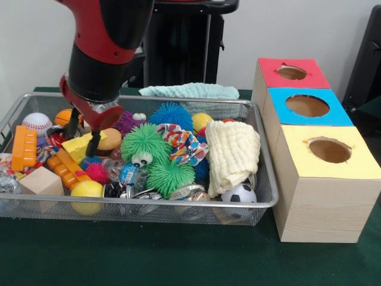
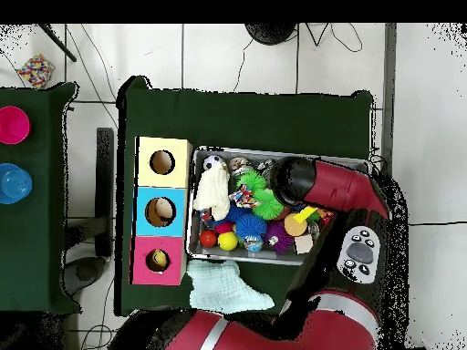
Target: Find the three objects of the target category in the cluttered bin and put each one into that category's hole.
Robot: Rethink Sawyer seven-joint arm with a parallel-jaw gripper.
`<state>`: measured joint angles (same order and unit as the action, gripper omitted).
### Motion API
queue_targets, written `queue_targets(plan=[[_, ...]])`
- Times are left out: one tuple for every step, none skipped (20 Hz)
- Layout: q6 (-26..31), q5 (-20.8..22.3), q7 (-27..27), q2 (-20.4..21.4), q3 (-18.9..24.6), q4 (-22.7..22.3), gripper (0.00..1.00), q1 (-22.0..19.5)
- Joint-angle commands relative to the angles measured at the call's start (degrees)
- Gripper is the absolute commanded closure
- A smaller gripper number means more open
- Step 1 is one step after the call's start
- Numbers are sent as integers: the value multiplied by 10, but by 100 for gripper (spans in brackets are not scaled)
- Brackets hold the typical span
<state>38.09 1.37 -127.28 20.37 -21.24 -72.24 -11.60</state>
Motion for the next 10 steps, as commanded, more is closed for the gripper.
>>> queue_targets(plan=[[94, -7, -20, -34, 36, 151, 0, -7], [122, -11, -14, -36, 43, 162, 0, -8], [149, -14, -8, -38, 51, 174, 0, -10], [184, -5, -6, -45, 35, 199, 0, -2], [214, 3, -4, -49, 22, 215, 0, 5], [206, 1, 3, -43, 33, 211, 0, 3], [175, -5, 9, -37, 51, 199, 0, -3], [174, 3, 4, -46, 44, 209, 0, 2], [166, 9, 0, -54, 40, 215, 0, 5], [147, 13, 6, -60, 45, 220, 0, 3]])
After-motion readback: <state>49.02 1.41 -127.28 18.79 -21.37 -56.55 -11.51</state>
